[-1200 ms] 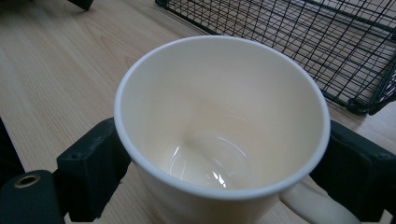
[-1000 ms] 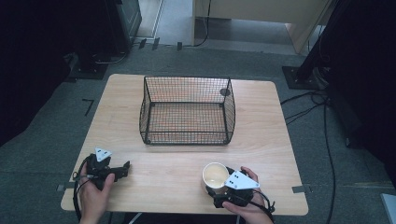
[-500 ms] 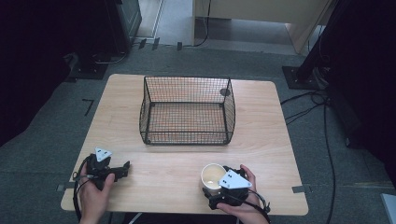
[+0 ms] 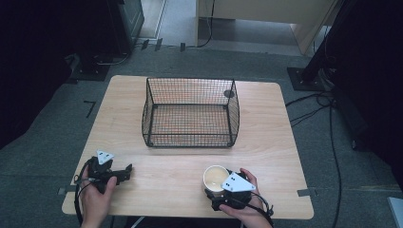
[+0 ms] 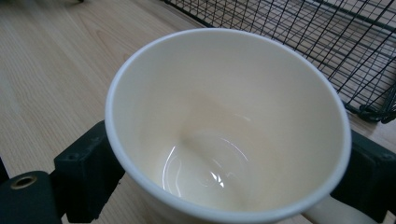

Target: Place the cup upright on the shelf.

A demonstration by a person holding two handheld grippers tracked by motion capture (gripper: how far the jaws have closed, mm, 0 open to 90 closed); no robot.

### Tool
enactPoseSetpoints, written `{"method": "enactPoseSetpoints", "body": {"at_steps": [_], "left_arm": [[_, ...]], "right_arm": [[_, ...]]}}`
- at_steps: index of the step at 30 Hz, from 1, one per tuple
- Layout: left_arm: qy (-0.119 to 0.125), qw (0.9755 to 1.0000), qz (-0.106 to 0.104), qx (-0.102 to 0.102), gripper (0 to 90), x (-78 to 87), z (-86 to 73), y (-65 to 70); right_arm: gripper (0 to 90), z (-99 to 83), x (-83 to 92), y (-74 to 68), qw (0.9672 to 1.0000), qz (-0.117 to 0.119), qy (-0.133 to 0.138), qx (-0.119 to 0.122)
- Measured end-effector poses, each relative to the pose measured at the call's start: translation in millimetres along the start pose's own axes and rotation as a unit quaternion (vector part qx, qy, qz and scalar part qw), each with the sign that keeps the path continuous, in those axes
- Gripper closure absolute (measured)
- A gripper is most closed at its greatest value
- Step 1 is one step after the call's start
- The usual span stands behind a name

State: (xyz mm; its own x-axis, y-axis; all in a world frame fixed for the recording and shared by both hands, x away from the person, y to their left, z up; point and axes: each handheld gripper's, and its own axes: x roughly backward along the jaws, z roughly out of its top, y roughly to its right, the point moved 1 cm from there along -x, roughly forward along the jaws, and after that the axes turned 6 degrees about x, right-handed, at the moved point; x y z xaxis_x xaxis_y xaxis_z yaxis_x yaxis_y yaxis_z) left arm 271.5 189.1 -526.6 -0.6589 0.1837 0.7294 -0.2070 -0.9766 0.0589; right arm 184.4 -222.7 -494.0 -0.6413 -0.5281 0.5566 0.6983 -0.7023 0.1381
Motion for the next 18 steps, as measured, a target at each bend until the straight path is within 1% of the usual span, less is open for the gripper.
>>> {"method": "enactPoseSetpoints", "body": {"at_steps": [2, 4, 6, 13, 16, 18], "left_arm": [[0.0, 1.0, 0.0, 0.0, 0.0, 0.0, 0.0, 0.0], [0.0, 1.0, 0.0, 0.0, 0.0, 0.0, 0.0, 0.0], [0.0, 1.0, 0.0, 0.0, 0.0, 0.0, 0.0, 0.0], [0.0, 1.0, 0.0, 0.0, 0.0, 0.0, 0.0, 0.0], [0.0, 1.0, 0.0, 0.0, 0.0, 0.0, 0.0, 0.0], [0.0, 1.0, 0.0, 0.0, 0.0, 0.0, 0.0, 0.0]], "right_arm": [[9.5, 0.3, 1.1, -2.6, 0.9999, -0.005, 0.003, 0.008], [9.6, 0.7, 1.7, -2.5, 0.9999, -0.004, 0.004, 0.009], [9.6, 1.2, 2.5, -3.1, 0.9999, -0.008, 0.004, 0.008], [9.6, 6.0, 8.4, 0.1, 0.9998, -0.009, 0.015, -0.005], [9.6, 12.1, 12.8, 2.8, 0.9996, -0.017, 0.023, -0.007], [9.6, 13.6, 13.8, 4.0, 0.9995, -0.017, 0.026, -0.011]]}}
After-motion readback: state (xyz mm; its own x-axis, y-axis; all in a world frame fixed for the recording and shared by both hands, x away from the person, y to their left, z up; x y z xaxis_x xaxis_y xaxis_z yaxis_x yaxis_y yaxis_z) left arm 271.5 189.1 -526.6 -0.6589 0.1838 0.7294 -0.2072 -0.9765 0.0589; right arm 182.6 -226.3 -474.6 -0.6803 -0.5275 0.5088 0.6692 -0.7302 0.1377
